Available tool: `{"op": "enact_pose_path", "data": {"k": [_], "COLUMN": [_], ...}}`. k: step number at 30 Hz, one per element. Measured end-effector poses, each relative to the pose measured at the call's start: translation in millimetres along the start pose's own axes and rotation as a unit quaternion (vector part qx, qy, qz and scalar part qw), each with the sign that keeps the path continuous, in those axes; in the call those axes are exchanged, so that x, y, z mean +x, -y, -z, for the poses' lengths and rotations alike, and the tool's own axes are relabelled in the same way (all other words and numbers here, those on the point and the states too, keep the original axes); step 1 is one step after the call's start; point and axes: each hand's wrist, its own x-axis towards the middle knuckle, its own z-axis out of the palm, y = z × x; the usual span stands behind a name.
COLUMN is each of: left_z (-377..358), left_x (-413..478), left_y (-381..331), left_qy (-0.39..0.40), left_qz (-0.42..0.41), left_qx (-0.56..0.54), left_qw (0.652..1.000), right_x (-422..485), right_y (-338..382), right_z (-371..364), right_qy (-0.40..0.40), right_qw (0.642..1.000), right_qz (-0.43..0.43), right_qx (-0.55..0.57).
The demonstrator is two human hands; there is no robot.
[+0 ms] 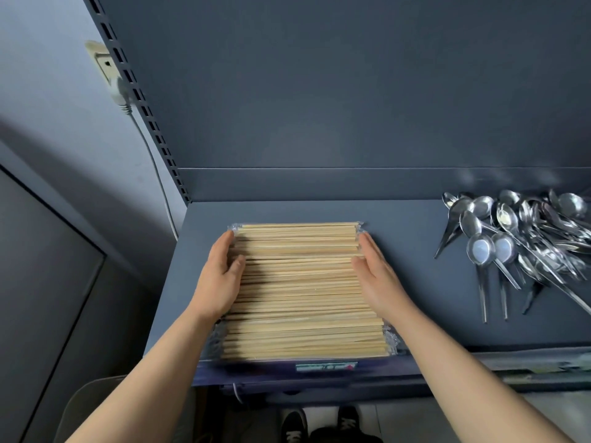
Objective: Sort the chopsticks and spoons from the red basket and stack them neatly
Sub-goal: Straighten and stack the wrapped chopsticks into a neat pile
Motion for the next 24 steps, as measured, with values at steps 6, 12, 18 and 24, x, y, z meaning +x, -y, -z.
{"op": "enact_pose_path", "data": {"k": [6,12,18,24], "left_z": [16,-1,-1,-14], "left_x": [-39,-81,-84,-91], "left_y": [12,14,10,18], "left_qy": [-0.011,-0.01,-0.013,0.039], "left_qz": [0.027,0.005,-0.052,-0.035], "left_qx": [0.004,0.028,0.165,0.392], "left_qw": [1.0,1.0,0.985,0.918], "right_x": [-38,-76,-76,-82], "right_y": [-7,-6,-4,-5], "right_z": [15,-15,-13,-23], "right_qy": [-0.067,-0.051,-0.022,0.084], "right_qw": [0.995,0.998,0.984,0.902], "right_qz": [-0.047,-0.02,0.044,0.106], "right_qx": [0.063,0.024,-0.174,-0.409]}}
